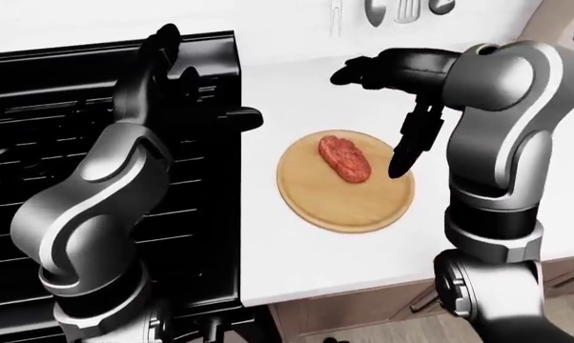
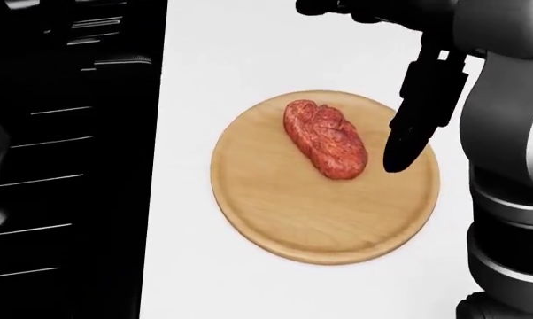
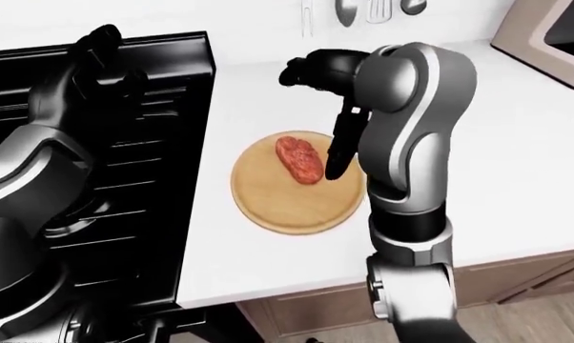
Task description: Pick the steak from the plate and place it in the pan.
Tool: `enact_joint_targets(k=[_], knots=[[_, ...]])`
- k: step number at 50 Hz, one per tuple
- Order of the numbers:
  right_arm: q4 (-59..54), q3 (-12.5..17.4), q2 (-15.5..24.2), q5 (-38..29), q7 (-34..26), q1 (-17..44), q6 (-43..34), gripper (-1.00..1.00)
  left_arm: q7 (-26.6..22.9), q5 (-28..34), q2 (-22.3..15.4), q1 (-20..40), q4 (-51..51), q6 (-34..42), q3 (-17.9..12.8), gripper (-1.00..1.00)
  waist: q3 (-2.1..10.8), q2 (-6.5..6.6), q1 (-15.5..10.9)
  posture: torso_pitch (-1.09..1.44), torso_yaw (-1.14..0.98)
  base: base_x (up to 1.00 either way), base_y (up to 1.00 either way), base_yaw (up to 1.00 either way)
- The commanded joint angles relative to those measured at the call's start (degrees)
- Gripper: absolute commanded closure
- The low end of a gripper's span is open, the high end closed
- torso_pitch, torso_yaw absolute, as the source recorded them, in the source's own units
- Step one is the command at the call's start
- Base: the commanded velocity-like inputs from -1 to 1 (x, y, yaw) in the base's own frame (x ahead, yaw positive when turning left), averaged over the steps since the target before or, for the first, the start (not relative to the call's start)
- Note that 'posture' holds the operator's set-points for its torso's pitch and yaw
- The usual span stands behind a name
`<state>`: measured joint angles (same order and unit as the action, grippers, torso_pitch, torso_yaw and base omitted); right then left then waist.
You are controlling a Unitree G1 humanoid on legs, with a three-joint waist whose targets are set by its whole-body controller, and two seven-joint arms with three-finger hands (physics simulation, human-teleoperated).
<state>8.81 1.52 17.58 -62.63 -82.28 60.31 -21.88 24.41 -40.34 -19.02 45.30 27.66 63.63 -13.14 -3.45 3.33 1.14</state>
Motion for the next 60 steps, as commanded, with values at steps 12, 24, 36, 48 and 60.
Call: enact_joint_targets(k=[12,24,36,48,60], knots=[[0.77,-0.34,-2.0,-4.19,0.17,-0.03,4.92,-0.56,0.42,-0.81,-1.19,2.09,1.0,-1.82,-0.85,-1.0,1.65,0.07,0.18,0.0,0.0,0.0,0.0,0.0],[-0.88,-1.22,-4.57,-9.27,-0.26,-0.77,10.05,-0.54,0.75,-1.51,-1.63,2.02,0.8,-2.17,-0.92,-1.0,1.75,0.26,0.36,0.0,0.0,0.0,0.0,0.0],[-0.82,-1.82,-6.2,-12.73,0.27,-1.48,13.25,-0.52,0.91,-1.79,-1.69,2.04,0.89,-2.11,-0.9,-1.0,1.8,0.38,0.37,0.0,0.0,0.0,0.0,0.0],[-0.9,-2.25,-7.97,-14.79,1.0,-2.42,15.05,-0.51,1.27,-2.21,-1.72,2.13,1.12,-1.88,-0.95,-1.0,1.83,0.37,0.38,0.0,0.0,0.0,0.0,0.0],[-1.56,-2.78,-9.25,-15.94,2.21,-3.4,15.97,-0.52,1.36,-2.39,-1.8,2.25,1.08,-1.9,-0.96,-1.0,1.9,0.45,0.36,0.0,0.0,0.0,0.0,0.0]])
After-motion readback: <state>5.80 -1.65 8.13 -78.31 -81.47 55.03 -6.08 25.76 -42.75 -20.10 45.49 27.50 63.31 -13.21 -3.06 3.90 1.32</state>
